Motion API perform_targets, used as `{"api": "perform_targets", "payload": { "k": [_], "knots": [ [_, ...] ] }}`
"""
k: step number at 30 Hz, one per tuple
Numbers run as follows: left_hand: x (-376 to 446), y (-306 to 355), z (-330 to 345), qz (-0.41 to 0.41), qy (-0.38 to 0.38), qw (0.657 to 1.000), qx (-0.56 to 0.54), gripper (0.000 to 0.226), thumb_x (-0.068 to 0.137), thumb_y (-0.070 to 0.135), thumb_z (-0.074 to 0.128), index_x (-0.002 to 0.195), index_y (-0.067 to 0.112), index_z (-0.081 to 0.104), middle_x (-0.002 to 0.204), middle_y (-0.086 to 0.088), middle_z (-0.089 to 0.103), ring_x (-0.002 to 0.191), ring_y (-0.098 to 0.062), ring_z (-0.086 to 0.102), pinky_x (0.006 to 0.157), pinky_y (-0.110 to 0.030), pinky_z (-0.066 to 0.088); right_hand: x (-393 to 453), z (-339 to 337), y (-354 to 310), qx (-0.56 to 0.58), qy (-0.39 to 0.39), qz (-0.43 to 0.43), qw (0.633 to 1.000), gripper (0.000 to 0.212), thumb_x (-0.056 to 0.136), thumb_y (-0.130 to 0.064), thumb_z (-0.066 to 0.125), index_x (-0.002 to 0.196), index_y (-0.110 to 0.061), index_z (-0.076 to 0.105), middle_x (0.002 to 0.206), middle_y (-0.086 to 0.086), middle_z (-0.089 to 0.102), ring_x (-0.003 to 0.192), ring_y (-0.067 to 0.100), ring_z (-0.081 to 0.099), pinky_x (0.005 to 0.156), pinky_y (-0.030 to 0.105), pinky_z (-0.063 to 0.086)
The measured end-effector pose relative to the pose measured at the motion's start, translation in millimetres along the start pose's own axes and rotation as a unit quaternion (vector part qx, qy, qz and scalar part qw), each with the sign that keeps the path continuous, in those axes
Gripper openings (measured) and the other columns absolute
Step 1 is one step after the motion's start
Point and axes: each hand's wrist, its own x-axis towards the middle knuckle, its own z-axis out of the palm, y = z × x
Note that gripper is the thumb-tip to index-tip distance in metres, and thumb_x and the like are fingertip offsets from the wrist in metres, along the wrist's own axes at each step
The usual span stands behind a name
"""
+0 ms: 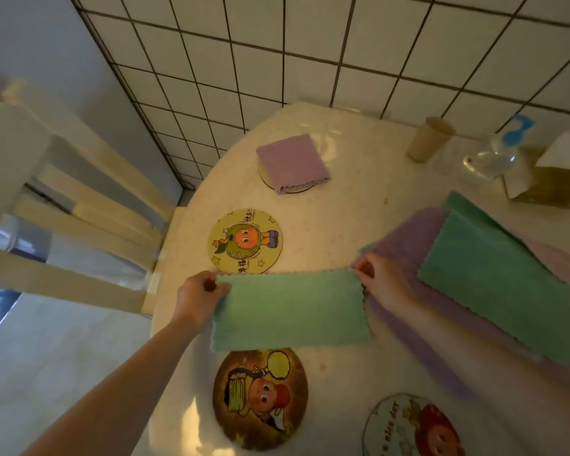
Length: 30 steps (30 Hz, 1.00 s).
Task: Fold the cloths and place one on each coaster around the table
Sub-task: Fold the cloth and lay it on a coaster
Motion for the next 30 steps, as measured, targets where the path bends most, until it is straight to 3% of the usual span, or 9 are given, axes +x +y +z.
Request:
{"api": "perform_targets", "payload": {
  "k": [8, 12, 16, 19, 21, 23, 27, 30],
  "knots": [
    [9, 3, 0, -0.016, 0.005, 1.000, 0.023, 0.013, 0.084, 0.030, 0.070, 0.084, 0.020, 0.063, 0.084, -0.003, 0.063, 0.082, -0.024, 0.060, 0.074, -0.037, 0.053, 10, 3, 5, -0.023, -0.010, 0.004, 1.000, 0.006, 0.081, -0.010, 0.070, 0.084, -0.013, 0.066, 0.077, -0.002, 0.067, 0.074, 0.011, 0.062, 0.064, 0.014, 0.038],
    [8, 7, 4, -0.016, 0.032, 0.999, 0.026, 0.021, 0.085, 0.029, 0.070, 0.098, 0.014, 0.066, 0.087, -0.002, 0.061, 0.082, -0.022, 0.056, 0.072, -0.031, 0.044, 10, 3, 5, -0.022, -0.009, 0.010, 1.000, 0.005, 0.082, -0.010, 0.068, 0.083, -0.014, 0.065, 0.078, -0.002, 0.067, 0.073, 0.010, 0.061, 0.060, 0.010, 0.037],
    [6, 10, 7, -0.023, 0.061, 0.997, 0.041, 0.020, 0.084, 0.029, 0.070, 0.096, 0.014, 0.066, 0.086, -0.003, 0.062, 0.077, -0.020, 0.056, 0.065, -0.029, 0.041, 10, 5, 4, -0.035, -0.004, 0.010, 0.999, 0.006, 0.083, -0.009, 0.067, 0.082, -0.014, 0.064, 0.078, 0.000, 0.067, 0.074, 0.014, 0.062, 0.067, 0.021, 0.041],
    [2, 11, 7, -0.004, 0.094, 0.993, 0.070, 0.013, 0.086, 0.029, 0.065, 0.091, 0.017, 0.060, 0.085, -0.002, 0.062, 0.080, -0.025, 0.059, 0.066, -0.035, 0.049, 10, 6, 1, -0.051, 0.001, 0.011, 0.999, 0.008, 0.083, -0.008, 0.066, 0.081, -0.014, 0.062, 0.078, 0.000, 0.064, 0.075, 0.018, 0.062, 0.068, 0.026, 0.043],
    [-5, 7, 8, 0.074, 0.154, 0.974, 0.148, 0.011, 0.089, 0.024, 0.056, 0.099, 0.018, 0.057, 0.094, -0.002, 0.060, 0.084, -0.026, 0.056, 0.069, -0.039, 0.050, 8, 7, 0, -0.083, 0.021, -0.005, 0.996, 0.009, 0.082, -0.004, 0.062, 0.083, -0.013, 0.060, 0.087, 0.004, 0.061, 0.080, 0.023, 0.061, 0.071, 0.033, 0.047],
    [-14, 0, 15, 0.204, 0.177, 0.936, 0.225, 0.022, 0.085, 0.014, 0.059, 0.107, 0.014, 0.058, 0.105, -0.004, 0.058, 0.092, -0.027, 0.053, 0.074, -0.041, 0.050, -1, 7, -4, -0.151, 0.055, -0.049, 0.986, 0.014, 0.081, -0.001, 0.059, 0.089, -0.012, 0.059, 0.096, 0.008, 0.056, 0.084, 0.027, 0.057, 0.070, 0.037, 0.049],
    [-57, -15, 48, 0.433, 0.035, 0.870, 0.232, 0.035, 0.082, 0.013, 0.060, 0.117, 0.011, 0.061, 0.119, -0.003, 0.058, 0.112, -0.023, 0.052, 0.097, -0.040, 0.046, -46, 17, -16, -0.238, 0.084, -0.236, 0.938, 0.023, 0.074, -0.004, 0.054, 0.093, -0.012, 0.062, 0.100, 0.005, 0.056, 0.090, 0.025, 0.054, 0.064, 0.034, 0.052],
    [-93, -29, 76, 0.491, -0.059, 0.809, 0.317, 0.047, 0.088, 0.029, 0.047, 0.133, 0.019, 0.054, 0.142, 0.001, 0.049, 0.134, -0.021, 0.042, 0.112, -0.038, 0.035, -94, 33, -16, -0.283, -0.005, -0.356, 0.891, 0.047, 0.065, 0.002, 0.069, 0.110, -0.011, 0.063, 0.114, 0.005, 0.056, 0.104, 0.024, 0.057, 0.082, 0.032, 0.051]
  ]
}}
